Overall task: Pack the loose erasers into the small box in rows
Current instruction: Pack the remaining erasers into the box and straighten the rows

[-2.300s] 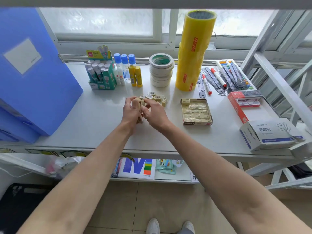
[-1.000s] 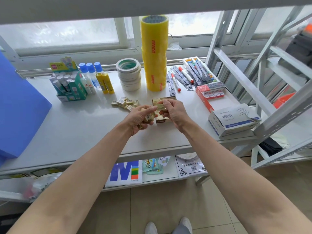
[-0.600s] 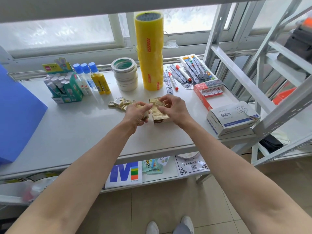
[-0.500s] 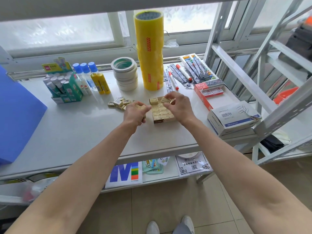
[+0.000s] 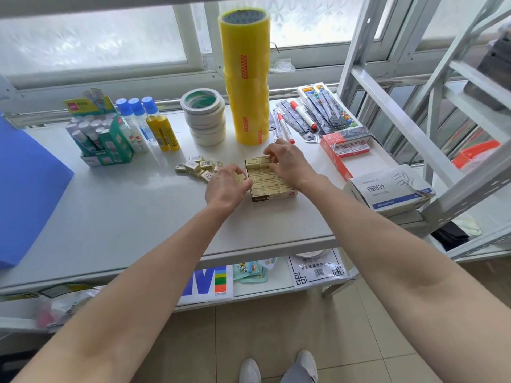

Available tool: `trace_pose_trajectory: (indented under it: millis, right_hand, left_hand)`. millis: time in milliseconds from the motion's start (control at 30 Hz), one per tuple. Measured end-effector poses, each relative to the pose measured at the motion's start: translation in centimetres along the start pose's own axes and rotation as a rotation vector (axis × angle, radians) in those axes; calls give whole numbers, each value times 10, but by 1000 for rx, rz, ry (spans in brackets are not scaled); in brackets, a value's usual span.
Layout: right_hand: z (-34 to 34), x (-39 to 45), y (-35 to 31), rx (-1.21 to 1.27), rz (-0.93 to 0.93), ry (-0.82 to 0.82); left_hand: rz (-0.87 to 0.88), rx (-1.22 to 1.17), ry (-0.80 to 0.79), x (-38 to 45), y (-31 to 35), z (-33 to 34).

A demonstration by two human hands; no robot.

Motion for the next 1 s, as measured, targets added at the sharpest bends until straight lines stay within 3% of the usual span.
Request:
trace_pose_trajectory:
  millis: [400,500,567,633,767,1000]
  right_hand:
    - [6,-6,1,89,81,73]
    - [3,-9,-1,144,117,130]
    - [1,-15,-8,205,113,198]
    - [-1,-22,-18,294,101,226]
    - [5,-30,-33,593,110,5]
    - [15,-45,-36,713,90,-107]
  left_hand:
    - [-17,-86,-12,-3,1,-1]
    - [-164,-549,-60,-9,-1,-7]
    - [-310,-924,-157,-14,-3,-13]
    - [-396,-1150,-279,-17,-5,-15]
    - [-451,-1315,-443,-21,-7,-14]
    - [-382,-1205,-386,-29,-3,-16]
Point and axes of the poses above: each hand's wrist, its own x-axis towards the middle knuckle, its own z-axis out of the palm, y = z × x, the point moved 2 cm from there along x, towards the middle knuckle, and after that the axes turned 1 degree about z, right-handed, at the moved point
